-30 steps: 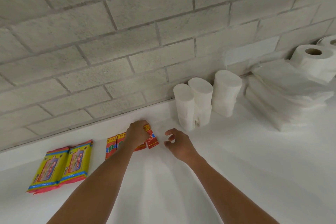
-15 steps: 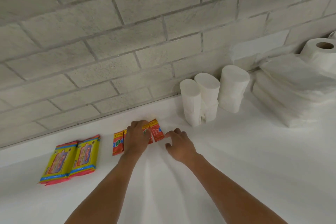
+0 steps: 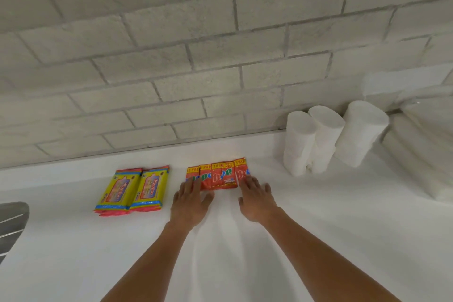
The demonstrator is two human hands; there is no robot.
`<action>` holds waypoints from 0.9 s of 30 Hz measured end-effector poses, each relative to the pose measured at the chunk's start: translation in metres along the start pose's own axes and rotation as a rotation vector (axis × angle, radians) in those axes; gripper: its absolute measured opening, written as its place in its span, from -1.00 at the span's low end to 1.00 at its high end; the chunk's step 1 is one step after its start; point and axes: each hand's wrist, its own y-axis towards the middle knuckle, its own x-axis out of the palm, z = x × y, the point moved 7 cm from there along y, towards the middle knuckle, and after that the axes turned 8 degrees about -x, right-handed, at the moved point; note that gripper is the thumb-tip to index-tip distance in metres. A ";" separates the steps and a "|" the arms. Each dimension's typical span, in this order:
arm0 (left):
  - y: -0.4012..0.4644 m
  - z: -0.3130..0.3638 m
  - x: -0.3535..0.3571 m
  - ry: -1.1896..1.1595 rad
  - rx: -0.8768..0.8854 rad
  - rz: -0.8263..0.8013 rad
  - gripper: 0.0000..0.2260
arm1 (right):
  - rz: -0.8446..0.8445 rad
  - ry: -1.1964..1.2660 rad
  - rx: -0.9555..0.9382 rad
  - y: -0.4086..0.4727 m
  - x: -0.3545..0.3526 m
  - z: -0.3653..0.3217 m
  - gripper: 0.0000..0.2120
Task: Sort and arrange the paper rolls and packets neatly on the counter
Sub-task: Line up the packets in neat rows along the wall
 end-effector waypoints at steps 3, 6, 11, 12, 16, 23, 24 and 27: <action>-0.002 0.003 0.001 0.041 0.009 -0.024 -0.36 | 0.008 -0.010 0.011 0.001 0.003 -0.004 -0.38; -0.002 0.003 0.002 0.074 0.003 -0.040 -0.35 | -0.033 -0.047 0.003 0.000 0.008 -0.009 -0.38; 0.000 0.003 0.003 0.071 0.017 -0.051 -0.36 | -0.044 -0.066 0.008 0.002 0.006 -0.012 -0.40; 0.000 0.004 0.002 0.060 0.022 -0.050 -0.36 | -0.034 -0.061 0.008 0.001 0.005 -0.012 -0.40; -0.006 0.008 -0.010 -0.022 0.064 -0.008 -0.42 | 0.058 -0.007 -0.002 0.000 -0.004 -0.020 -0.40; -0.017 -0.025 -0.073 -0.227 0.115 0.331 -0.60 | 0.196 0.167 -0.088 0.006 -0.014 -0.075 -0.52; -0.014 -0.041 -0.080 -0.268 0.076 0.347 -0.61 | 0.190 0.195 -0.090 0.008 -0.013 -0.085 -0.53; -0.008 -0.100 -0.104 -0.332 -0.076 0.386 -0.64 | 0.169 0.279 -0.088 0.019 -0.009 -0.118 -0.56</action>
